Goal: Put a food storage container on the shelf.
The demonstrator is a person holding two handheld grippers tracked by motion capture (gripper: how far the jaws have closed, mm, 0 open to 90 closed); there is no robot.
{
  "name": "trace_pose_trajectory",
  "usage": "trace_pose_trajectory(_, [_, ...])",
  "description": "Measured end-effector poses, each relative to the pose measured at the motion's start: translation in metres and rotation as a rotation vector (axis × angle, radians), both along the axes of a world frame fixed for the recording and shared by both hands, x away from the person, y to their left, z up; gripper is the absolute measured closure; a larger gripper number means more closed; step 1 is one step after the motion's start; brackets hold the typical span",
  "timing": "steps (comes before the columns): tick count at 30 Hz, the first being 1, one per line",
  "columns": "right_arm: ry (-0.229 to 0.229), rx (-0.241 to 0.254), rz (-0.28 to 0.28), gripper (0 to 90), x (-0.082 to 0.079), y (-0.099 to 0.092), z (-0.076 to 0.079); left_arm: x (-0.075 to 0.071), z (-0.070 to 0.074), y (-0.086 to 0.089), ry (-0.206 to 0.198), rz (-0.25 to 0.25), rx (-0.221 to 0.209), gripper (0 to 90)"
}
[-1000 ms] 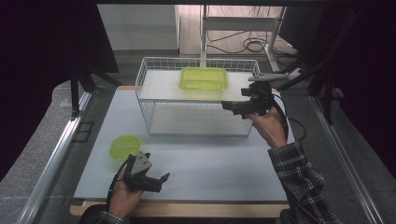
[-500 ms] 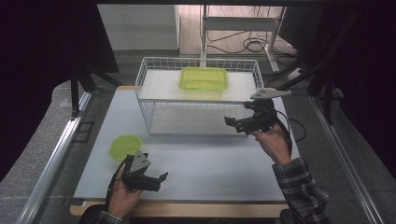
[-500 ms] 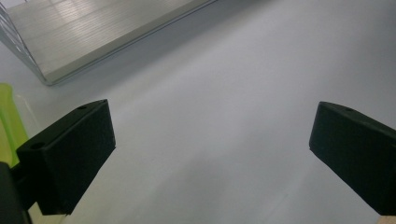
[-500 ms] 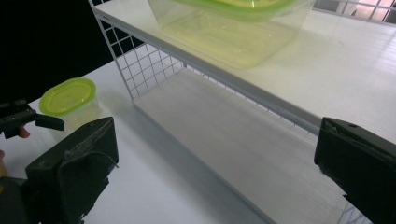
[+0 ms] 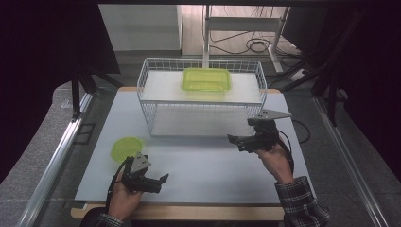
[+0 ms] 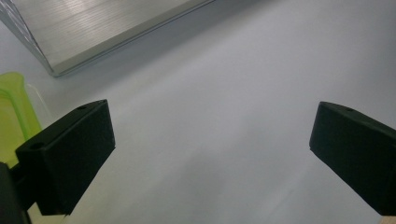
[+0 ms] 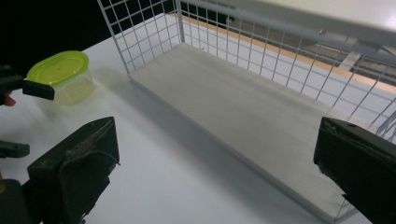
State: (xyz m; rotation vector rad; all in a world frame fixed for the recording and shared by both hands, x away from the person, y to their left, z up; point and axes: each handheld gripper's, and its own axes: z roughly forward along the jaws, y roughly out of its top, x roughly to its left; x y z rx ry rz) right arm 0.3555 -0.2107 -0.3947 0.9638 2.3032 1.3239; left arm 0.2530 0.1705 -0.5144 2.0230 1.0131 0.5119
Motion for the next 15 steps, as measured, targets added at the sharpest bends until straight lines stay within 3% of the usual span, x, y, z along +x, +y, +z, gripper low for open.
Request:
trace_pose_trajectory(9, [0.016,0.012,-0.036,0.2,-0.012,-0.01,-0.025,0.001,-0.002,0.003,-0.003,0.012,0.017,0.3])
trace_pose_trajectory(15, [0.003,-0.019,-0.054,0.0,-0.022,-0.012,-0.038,0.002,-0.004,0.002,-0.003,0.005,0.03,1.1])
